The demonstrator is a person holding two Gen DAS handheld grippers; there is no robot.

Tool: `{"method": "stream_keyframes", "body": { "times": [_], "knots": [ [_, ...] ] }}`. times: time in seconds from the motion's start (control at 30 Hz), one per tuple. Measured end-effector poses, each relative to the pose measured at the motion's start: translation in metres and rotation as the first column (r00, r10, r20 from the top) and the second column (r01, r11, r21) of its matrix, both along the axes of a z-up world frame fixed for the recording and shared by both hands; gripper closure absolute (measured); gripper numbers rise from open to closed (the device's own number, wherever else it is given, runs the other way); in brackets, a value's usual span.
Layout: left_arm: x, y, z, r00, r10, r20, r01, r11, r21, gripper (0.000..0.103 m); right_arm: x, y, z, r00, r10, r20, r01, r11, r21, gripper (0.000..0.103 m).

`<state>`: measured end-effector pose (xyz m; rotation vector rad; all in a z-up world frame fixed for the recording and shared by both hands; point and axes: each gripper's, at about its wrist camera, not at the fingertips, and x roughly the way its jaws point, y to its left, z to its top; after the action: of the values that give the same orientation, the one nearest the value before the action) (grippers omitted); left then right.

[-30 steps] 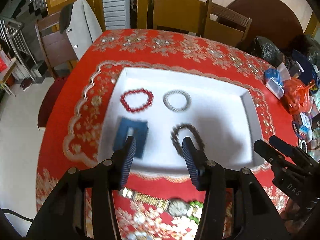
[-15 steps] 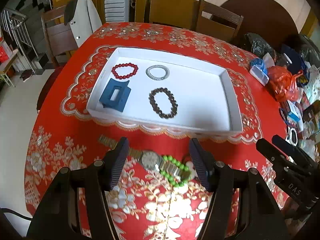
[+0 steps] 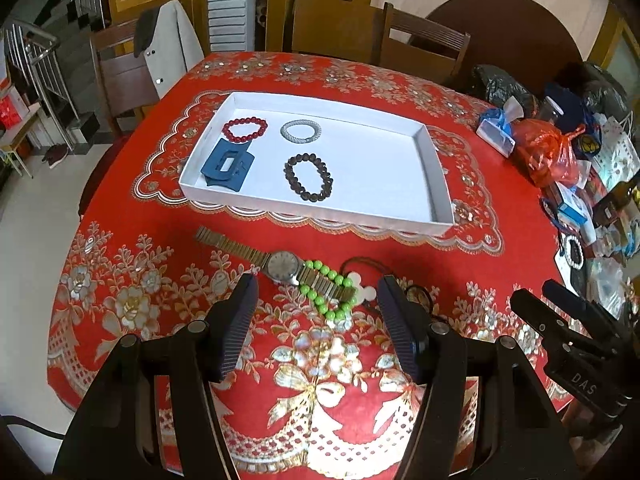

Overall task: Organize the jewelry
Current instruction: 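Open both grippers and withdraw them from the tray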

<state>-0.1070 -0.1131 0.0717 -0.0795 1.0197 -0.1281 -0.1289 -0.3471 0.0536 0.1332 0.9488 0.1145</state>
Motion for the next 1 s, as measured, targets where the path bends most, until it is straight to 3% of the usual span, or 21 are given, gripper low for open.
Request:
{"method": "stream_keyframes", "body": {
  "times": [0.4,1.0],
  "knots": [
    [-0.023,0.002,-0.007,1.0,-0.001,-0.01,0.001,1.0,0.007,0.041,-0.019,0.008,-0.004,1.0,0.026,-0.009,-0.026,1.0,-0.009,0.032],
    [-0.025,0.006,-0.018,0.999,0.018,-0.03,-0.017,1.0,0.014,0.041,-0.02,0.008,-0.012,0.999,0.028,-0.033,-0.028,1.0,-0.007,0.031]
  ]
}}
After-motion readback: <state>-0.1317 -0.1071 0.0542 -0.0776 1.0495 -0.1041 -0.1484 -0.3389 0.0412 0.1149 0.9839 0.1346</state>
